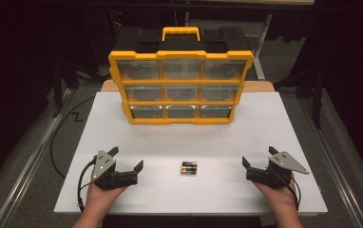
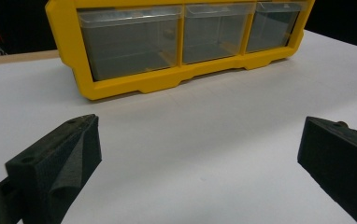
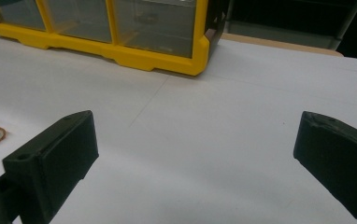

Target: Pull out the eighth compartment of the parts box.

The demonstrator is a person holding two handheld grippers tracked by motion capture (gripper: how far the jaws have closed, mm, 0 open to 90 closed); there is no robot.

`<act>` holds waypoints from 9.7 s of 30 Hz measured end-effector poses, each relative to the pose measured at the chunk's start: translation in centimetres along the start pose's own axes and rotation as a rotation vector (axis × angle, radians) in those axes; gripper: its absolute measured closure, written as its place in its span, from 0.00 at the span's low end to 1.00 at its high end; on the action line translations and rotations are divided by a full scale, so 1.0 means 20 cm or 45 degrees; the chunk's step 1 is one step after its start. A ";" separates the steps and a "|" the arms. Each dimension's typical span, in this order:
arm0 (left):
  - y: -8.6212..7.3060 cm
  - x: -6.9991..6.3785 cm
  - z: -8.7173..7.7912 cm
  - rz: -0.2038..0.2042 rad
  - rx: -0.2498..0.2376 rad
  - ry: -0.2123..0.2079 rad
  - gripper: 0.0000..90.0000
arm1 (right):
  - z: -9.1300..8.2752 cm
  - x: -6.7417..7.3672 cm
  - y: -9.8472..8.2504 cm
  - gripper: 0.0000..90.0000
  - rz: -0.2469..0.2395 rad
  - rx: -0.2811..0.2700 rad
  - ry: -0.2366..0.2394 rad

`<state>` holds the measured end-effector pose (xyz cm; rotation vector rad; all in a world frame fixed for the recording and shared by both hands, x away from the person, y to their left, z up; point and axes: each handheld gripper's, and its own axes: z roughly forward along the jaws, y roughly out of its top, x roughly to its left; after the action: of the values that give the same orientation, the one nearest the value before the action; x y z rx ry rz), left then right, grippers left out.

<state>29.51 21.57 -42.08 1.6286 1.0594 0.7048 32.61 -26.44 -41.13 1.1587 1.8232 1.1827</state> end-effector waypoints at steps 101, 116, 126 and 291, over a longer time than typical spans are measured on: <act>-0.01 0.01 0.02 0.041 0.016 0.029 0.00 | 0.50 -0.07 0.14 0.01 -0.019 0.035 -0.087; -0.01 0.02 0.01 0.035 0.000 0.025 0.00 | 0.43 -0.07 0.06 0.01 -0.312 0.128 -0.142; -0.01 0.02 0.01 0.033 0.010 0.029 0.00 | 0.41 -0.08 0.05 0.01 -0.471 0.160 -0.194; -0.01 0.02 -0.02 0.030 -0.011 -0.028 0.00 | 0.99 0.97 0.47 0.77 -1.782 0.161 -0.481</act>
<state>29.34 22.02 -42.20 1.6407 1.0216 0.7048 45.36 -0.04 -40.84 -0.0407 1.7697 0.0193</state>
